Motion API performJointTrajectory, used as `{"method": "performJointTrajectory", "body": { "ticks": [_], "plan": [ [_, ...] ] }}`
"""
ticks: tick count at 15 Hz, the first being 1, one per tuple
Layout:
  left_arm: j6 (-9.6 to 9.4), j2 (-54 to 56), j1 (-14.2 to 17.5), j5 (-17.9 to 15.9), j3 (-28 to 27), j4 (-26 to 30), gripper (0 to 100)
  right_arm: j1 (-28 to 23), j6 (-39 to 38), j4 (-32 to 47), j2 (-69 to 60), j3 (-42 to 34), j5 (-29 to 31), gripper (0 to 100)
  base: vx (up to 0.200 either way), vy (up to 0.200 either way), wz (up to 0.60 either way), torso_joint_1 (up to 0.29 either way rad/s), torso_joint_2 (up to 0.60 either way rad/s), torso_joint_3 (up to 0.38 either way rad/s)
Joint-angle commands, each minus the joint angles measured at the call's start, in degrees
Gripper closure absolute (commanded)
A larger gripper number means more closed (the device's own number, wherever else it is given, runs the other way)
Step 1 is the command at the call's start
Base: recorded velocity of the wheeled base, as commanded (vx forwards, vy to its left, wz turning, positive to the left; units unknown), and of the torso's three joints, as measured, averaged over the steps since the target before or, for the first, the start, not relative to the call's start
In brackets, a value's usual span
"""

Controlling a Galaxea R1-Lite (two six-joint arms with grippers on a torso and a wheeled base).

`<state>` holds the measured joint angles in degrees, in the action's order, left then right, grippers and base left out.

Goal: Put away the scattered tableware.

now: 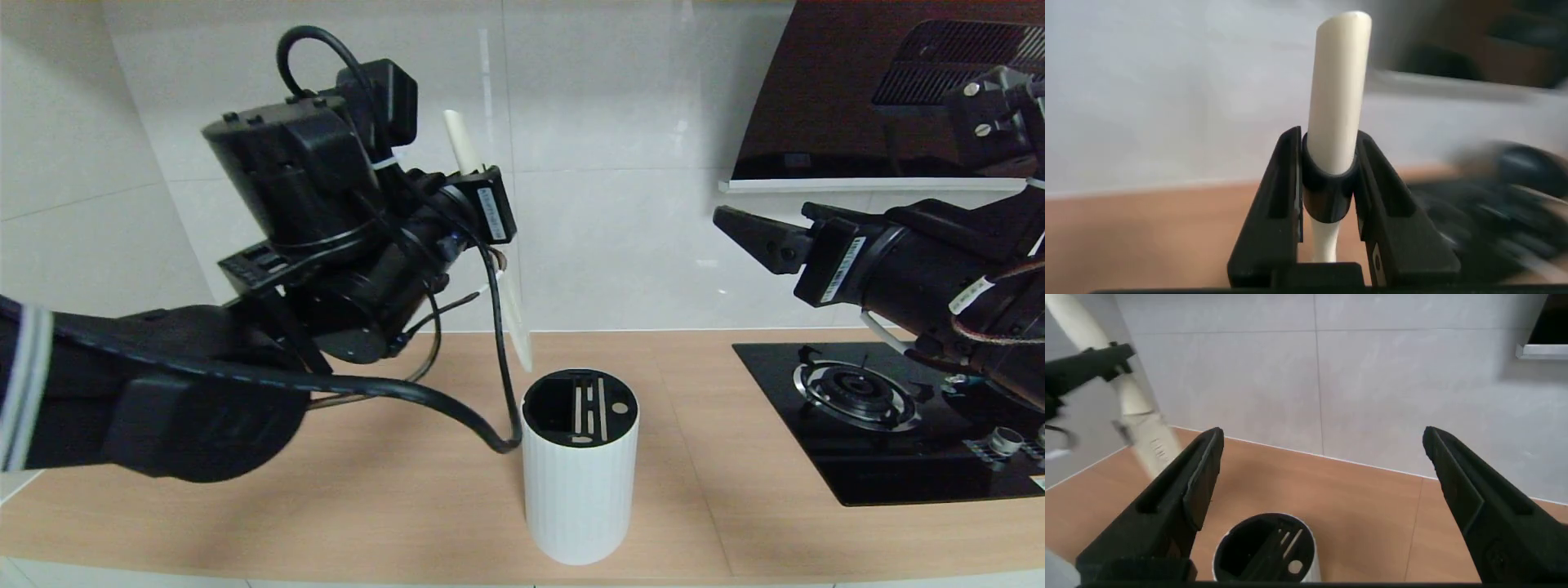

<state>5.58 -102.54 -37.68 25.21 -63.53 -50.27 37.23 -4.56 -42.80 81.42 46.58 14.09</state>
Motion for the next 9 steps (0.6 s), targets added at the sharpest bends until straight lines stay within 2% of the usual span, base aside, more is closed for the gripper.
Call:
{"method": "performJointTrajectory", "body": {
  "ticks": [1, 3, 6, 9],
  "plan": [
    [-4.62, -8.4, -2.0, 5.4, -0.1, -6.1, 100, -0.1, 0.0, 0.0, 0.6, -0.1, 0.1, 0, 0.000, 0.000, 0.00, 0.000, 0.00, 0.000],
    [-6.02, -9.4, -2.9, 6.3, 0.0, -8.6, 100, -0.1, 0.0, 0.0, 0.6, -0.2, 0.1, 0, 0.000, 0.000, 0.00, 0.000, 0.00, 0.000],
    [-6.02, -8.8, -4.2, 8.7, 0.2, -8.7, 100, -0.1, 0.0, 0.0, 1.2, -0.3, 0.1, 0, 0.000, 0.000, 0.00, 0.000, 0.00, 0.000],
    [-5.67, -9.1, -5.7, 9.1, 0.2, -8.8, 100, 0.0, 0.0, 0.0, 1.5, -0.3, 0.1, 0, 0.000, 0.000, 0.00, 0.000, 0.00, 0.000]
  ]
}}
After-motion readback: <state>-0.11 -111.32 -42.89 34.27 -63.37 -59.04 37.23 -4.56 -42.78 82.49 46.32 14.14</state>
